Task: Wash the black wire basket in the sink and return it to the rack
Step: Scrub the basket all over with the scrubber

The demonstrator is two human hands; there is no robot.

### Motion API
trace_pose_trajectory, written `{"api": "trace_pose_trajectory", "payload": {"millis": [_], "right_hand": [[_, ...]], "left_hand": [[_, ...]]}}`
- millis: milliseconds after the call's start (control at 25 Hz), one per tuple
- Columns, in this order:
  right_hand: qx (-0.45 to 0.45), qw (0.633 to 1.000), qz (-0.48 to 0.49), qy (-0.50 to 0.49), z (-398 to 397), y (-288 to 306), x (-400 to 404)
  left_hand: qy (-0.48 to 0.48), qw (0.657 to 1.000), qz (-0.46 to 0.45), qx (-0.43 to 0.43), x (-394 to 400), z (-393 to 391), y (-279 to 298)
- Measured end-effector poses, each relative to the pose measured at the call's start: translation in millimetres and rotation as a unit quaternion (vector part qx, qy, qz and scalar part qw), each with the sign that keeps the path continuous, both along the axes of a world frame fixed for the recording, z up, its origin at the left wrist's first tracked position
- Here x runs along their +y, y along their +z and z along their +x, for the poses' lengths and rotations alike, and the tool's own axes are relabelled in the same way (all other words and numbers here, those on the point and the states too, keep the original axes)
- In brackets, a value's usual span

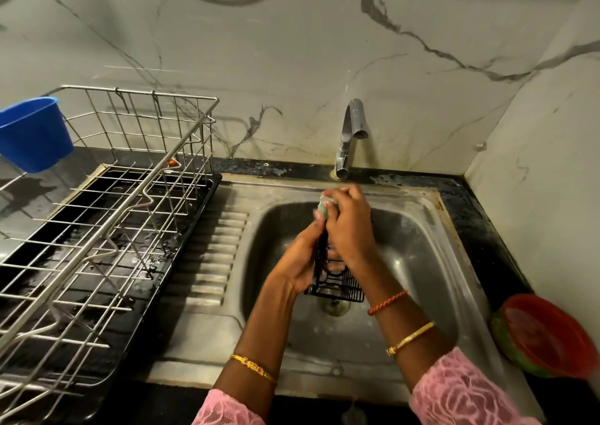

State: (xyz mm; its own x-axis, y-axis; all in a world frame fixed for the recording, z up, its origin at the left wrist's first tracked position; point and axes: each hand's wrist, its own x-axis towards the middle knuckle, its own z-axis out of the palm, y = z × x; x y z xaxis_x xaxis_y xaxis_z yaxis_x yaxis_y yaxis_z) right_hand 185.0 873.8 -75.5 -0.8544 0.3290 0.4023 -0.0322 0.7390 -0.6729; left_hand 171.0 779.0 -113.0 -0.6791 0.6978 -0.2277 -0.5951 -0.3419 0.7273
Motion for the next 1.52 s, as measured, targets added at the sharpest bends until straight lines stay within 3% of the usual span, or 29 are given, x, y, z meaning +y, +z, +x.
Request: {"api": "trace_pose_trajectory", "payload": {"millis": [80,280,480,680,840,960,1080,1280,1520], "right_hand": [[-0.012,0.999,-0.007,-0.034,-6,1,18],[-0.004,0.992,-0.072,-0.104,7,-12,47],[0.019,0.994,-0.090,-0.060,8,-4,37],[-0.013,0.994,-0.104,0.019,5,-4,34],[0.017,0.997,-0.070,-0.020,23,-15,58],[0.042,0.989,-0.121,-0.068,41,-21,72],[0.065,0.981,-0.181,-0.033,34,-13,57],[0.009,0.997,-0.063,0.050,12,-8,27],[0.027,0.998,-0.049,-0.010,40,-26,55]], "left_hand": [[-0.016,0.999,0.042,0.001,-3,-1,1],[-0.045,0.998,0.023,0.037,-3,4,0],[-0.035,0.998,0.004,0.042,-4,1,-1],[-0.025,0.999,-0.012,0.021,1,3,-4],[-0.026,0.999,0.009,0.027,1,2,-6],[-0.036,0.998,-0.005,0.049,-4,1,-4],[-0.035,0.998,-0.016,0.054,-3,1,-1],[-0.023,0.998,-0.026,0.058,-4,6,3],[-0.025,0.997,-0.026,0.063,-6,2,2]]}}
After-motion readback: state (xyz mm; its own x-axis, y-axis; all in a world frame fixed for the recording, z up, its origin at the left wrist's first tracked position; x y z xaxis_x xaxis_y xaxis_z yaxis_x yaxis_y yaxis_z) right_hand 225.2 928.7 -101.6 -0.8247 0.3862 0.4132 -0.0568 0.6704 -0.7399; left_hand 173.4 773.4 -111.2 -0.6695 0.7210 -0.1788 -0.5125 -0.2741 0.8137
